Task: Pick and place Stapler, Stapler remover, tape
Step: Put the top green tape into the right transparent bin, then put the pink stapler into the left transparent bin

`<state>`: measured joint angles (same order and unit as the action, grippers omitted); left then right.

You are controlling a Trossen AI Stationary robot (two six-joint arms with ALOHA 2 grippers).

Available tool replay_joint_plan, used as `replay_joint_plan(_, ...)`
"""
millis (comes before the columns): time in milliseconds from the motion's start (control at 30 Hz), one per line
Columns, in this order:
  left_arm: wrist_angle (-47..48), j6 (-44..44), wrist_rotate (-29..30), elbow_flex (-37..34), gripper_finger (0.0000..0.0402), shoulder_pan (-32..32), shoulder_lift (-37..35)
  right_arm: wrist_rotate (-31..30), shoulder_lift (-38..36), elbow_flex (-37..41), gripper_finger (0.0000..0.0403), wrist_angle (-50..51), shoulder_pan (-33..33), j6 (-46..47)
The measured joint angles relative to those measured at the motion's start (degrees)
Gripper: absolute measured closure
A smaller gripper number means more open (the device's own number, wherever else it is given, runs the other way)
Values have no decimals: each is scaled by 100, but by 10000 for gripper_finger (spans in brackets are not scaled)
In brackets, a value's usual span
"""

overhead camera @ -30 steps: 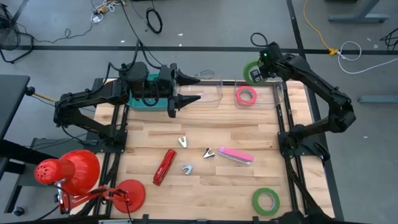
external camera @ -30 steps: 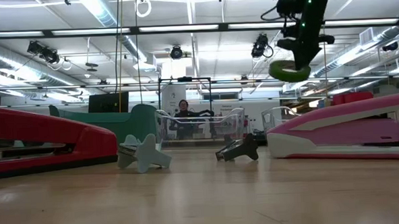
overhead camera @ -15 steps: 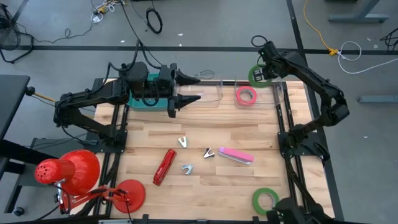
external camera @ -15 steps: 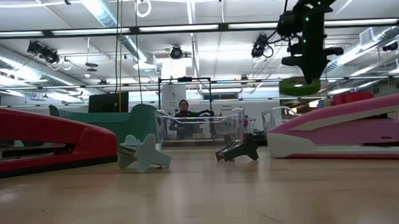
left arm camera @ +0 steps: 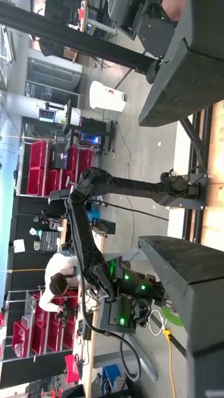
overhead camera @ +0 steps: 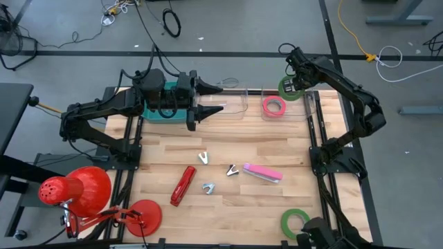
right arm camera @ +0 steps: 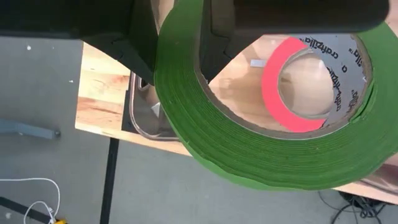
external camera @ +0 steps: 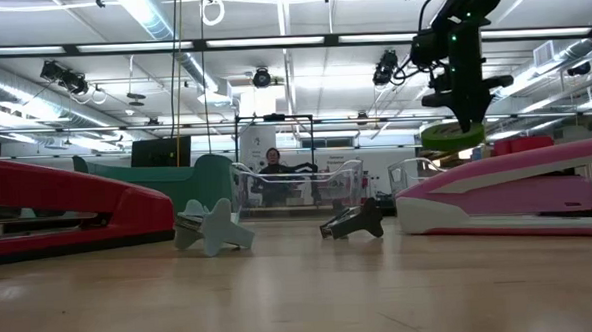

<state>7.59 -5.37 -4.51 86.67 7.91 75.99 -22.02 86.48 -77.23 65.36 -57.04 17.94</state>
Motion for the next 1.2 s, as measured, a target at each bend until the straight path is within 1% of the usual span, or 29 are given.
replay_joint_plan(100,0,0,0,0,97,1,1,216,0,-2,306,57,0,-103)
replay_joint_plan(167,0,0,0,0,97,0,0,403,0,0,292,60,2,-172)
replay_joint_plan(267,0,2,0,0,97,0,2,511,0,0,266,59,5,-191)
replay_joint_plan(433,0,0,-2,0,97,0,2,503,-2,-1,227,64,4,-195)
replay_joint_plan(600,0,0,-2,0,97,2,2,509,-2,-1,201,66,4,-238)
replay_joint_plan(833,0,1,-2,-1,97,1,2,535,-2,-2,191,72,4,-300)
replay_joint_plan(1000,0,2,-2,-2,97,2,2,862,-2,-2,190,2,12,-387)
replay_joint_plan(1200,0,4,-2,-2,97,0,2,965,-20,0,190,-142,116,-551)
